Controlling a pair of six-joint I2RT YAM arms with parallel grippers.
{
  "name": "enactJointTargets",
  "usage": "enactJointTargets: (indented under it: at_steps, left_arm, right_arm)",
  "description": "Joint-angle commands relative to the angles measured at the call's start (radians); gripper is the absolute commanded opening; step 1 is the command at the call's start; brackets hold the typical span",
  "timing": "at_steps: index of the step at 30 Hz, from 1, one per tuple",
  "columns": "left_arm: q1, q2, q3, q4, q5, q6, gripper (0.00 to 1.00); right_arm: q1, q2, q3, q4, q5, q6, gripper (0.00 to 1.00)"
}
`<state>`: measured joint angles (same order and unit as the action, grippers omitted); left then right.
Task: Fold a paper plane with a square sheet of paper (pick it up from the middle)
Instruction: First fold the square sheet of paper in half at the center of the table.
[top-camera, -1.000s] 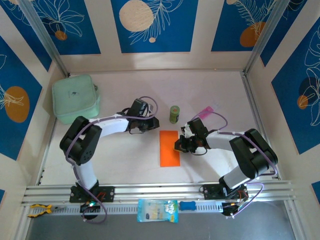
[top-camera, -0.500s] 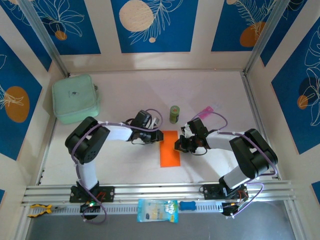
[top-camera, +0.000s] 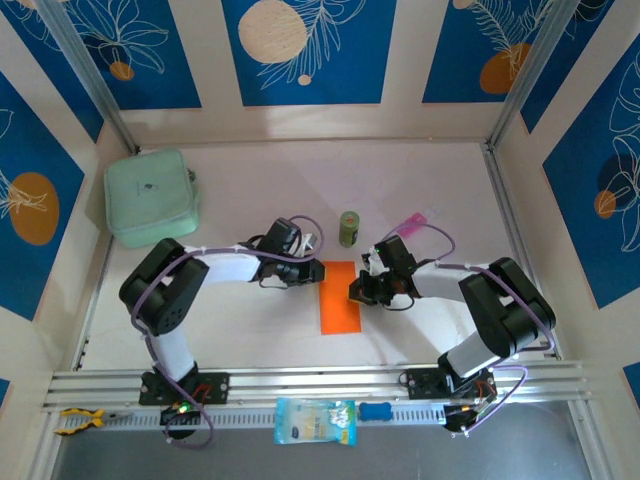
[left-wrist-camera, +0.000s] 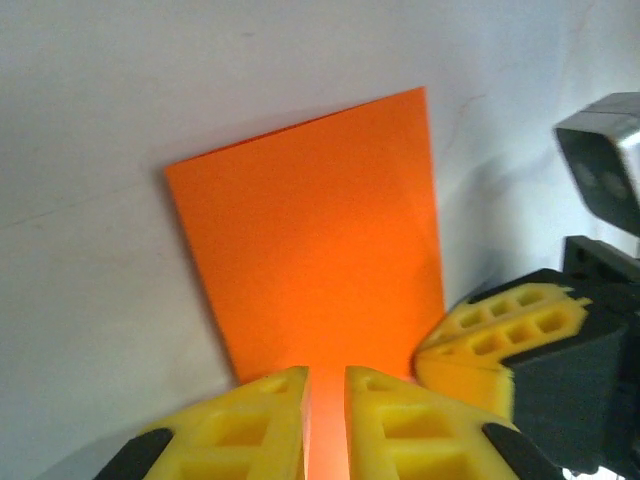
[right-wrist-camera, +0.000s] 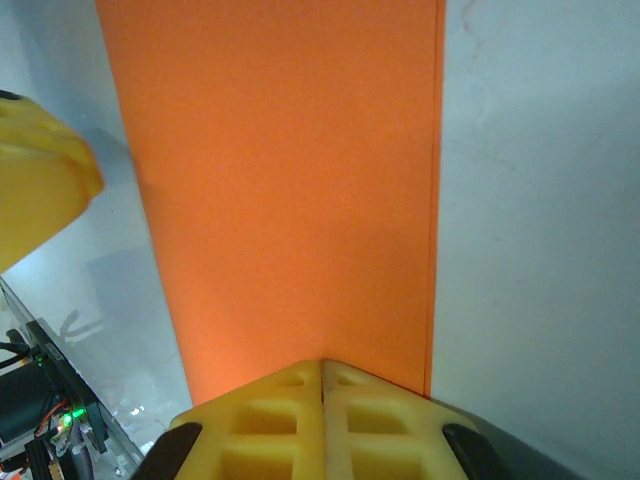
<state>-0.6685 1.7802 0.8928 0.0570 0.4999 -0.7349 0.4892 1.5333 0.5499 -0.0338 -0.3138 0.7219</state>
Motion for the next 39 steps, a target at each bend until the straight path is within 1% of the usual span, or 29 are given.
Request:
enactJointTargets:
  at_steps: [1, 4, 12, 18, 24, 27, 34, 39]
  left_arm:
    - [-0.013, -0.031, -0.008, 0.019, 0.065, -0.016, 0.17]
    - [-0.029, -0.01, -0.023, 0.055, 0.093, -0.032, 0.17]
    - [-0.034, 0.049, -0.087, 0.108, 0.084, -0.045, 0.16]
    - [-0.034, 0.043, -0.097, 0.057, 0.062, -0.001, 0.16]
    - [-0.037, -0.029, -0.067, 0.02, 0.066, -0.016, 0.16]
    - [-0.054, -0.052, -0.054, 0.011, 0.07, -0.025, 0.16]
    - [-0.084, -0.022, -0.048, 0.014, 0.063, -0.036, 0.16]
    - [-0.085, 0.008, -0.072, -0.011, 0.025, -0.029, 0.16]
  right_arm:
    - [0.012, 0.034, -0.031, -0.138, 0.068, -0.016, 0.0]
    - [0.013, 0.034, -0.029, -0.138, 0.068, -0.016, 0.0]
    - [0.012, 0.034, -0.03, -0.138, 0.065, -0.018, 0.0]
    - [0.012, 0.034, -0.03, -0.138, 0.068, -0.017, 0.0]
    - [0.013, 0.033, -0.031, -0.14, 0.068, -0.016, 0.0]
    - [0.012, 0.034, -0.03, -0.14, 0.07, -0.016, 0.0]
    - [0.012, 0.036, -0.029, -0.14, 0.07, -0.016, 0.0]
    - [0.013, 0.036, -0.029, -0.138, 0.069, -0.016, 0.0]
